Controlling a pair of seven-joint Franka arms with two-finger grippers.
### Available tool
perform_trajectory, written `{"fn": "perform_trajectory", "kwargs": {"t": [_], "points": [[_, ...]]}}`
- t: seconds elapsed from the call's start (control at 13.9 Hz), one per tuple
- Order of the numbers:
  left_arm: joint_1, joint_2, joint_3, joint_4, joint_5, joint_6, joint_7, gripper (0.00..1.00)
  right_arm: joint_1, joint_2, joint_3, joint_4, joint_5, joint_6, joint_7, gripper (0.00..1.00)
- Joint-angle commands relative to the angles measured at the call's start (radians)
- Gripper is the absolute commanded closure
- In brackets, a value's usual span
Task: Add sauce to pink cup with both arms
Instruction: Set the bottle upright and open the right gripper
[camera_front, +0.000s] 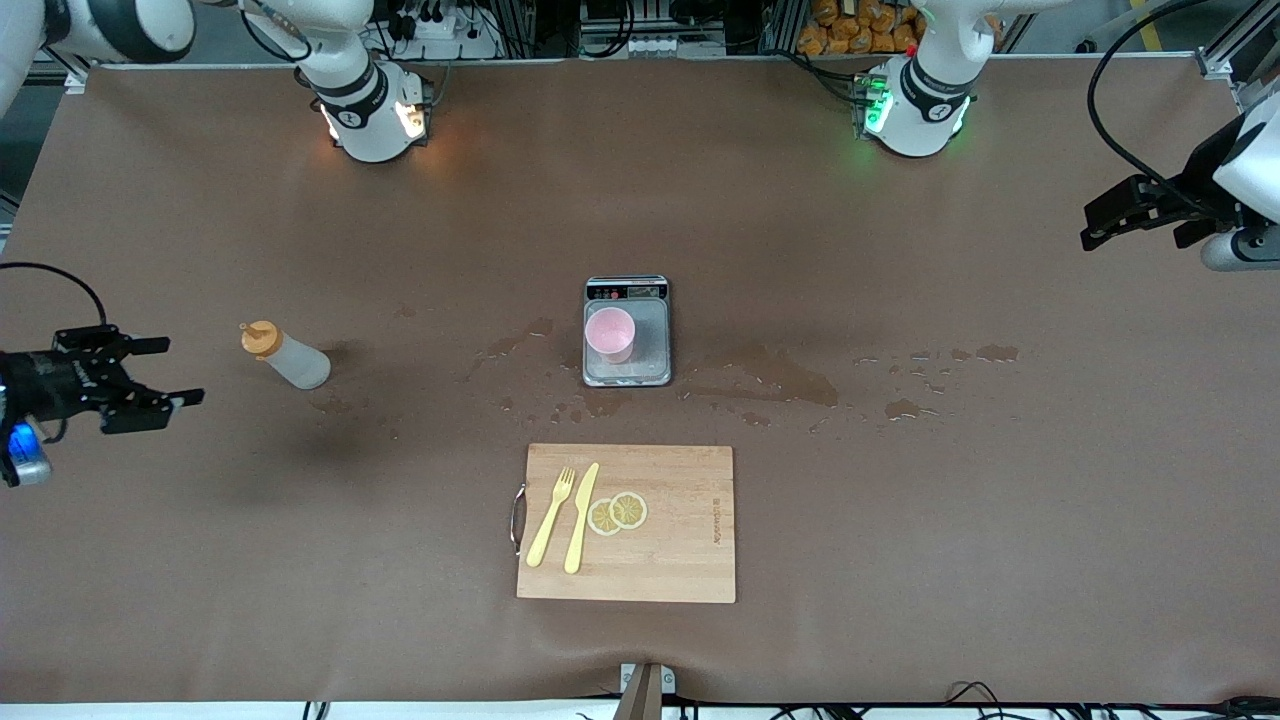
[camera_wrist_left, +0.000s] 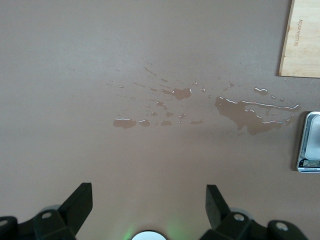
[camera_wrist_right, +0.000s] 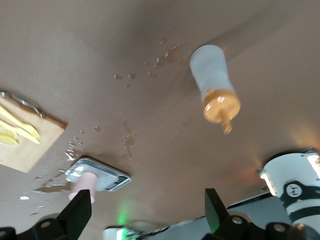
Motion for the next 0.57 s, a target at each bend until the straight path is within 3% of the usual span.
{"fn": "perform_trajectory", "kwargs": {"t": [0.0,0.22,0.29,0.43,0.5], "points": [[0.004,-0.014,-0.010,-0.003,0.017,-0.011,0.019,0.00,0.111,-0.058,-0.007,-0.024,-0.055,0.014,0.003,0.00],[0.004,-0.015,-0.012,0.000,0.011,0.011,0.023,0.00,0.202,-0.090,-0.017,-0.023,-0.098,0.044,-0.003,0.00],[0.002,-0.015,-0.013,0.001,0.005,0.018,0.046,0.00,0.191,-0.102,-0.008,-0.024,-0.124,0.063,-0.073,0.00],[-0.004,-0.017,-0.015,0.003,0.005,0.037,0.072,0.00,0.153,-0.162,-0.019,-0.040,-0.172,0.074,-0.408,0.00],[-0.004,-0.015,-0.015,0.003,0.003,0.043,0.074,0.00,0.135,-0.195,-0.019,-0.080,-0.189,0.078,-0.454,0.00]]}}
